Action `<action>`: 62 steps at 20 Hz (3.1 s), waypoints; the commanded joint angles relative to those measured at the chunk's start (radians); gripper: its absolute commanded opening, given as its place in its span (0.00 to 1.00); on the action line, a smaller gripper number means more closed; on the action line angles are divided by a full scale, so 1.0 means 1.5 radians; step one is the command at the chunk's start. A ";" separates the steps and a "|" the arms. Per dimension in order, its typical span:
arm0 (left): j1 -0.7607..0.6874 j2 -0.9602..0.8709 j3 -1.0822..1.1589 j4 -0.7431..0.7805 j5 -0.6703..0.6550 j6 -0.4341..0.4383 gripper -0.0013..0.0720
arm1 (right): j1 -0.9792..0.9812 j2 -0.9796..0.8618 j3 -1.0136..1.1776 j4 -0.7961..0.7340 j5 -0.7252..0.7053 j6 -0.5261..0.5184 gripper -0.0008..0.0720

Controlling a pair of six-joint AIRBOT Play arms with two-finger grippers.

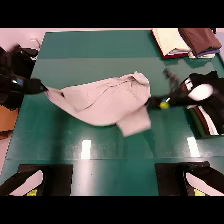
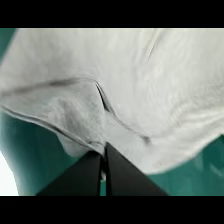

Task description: Fold the shirts.

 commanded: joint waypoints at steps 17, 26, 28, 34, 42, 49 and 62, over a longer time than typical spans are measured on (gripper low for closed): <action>0.000 0.160 0.465 -0.019 0.051 -0.143 0.04 | -0.336 0.029 0.749 -0.035 0.332 0.000 0.03; -0.006 -0.112 0.096 -0.013 0.069 -0.123 0.04 | -0.090 -0.279 0.546 -0.247 0.309 0.047 0.03; -0.006 -0.198 0.056 -0.014 0.107 -0.092 0.05 | -0.090 -0.358 0.546 -0.234 0.273 0.047 0.03; -0.006 -0.328 0.054 -0.077 0.209 -0.005 0.04 | -0.131 -0.445 0.546 -0.170 0.132 0.044 0.03; -0.012 -0.331 0.016 -0.055 0.191 0.000 0.05 | -0.117 -0.435 0.490 -0.281 0.181 0.016 0.03; -0.053 -0.330 -0.052 -0.045 0.259 0.027 0.21 | -0.092 -0.435 0.403 -0.279 0.122 0.052 0.15; 0.087 -0.051 -0.403 0.039 0.120 -0.024 0.70 | -0.178 -0.155 0.173 -0.077 0.201 -0.060 0.46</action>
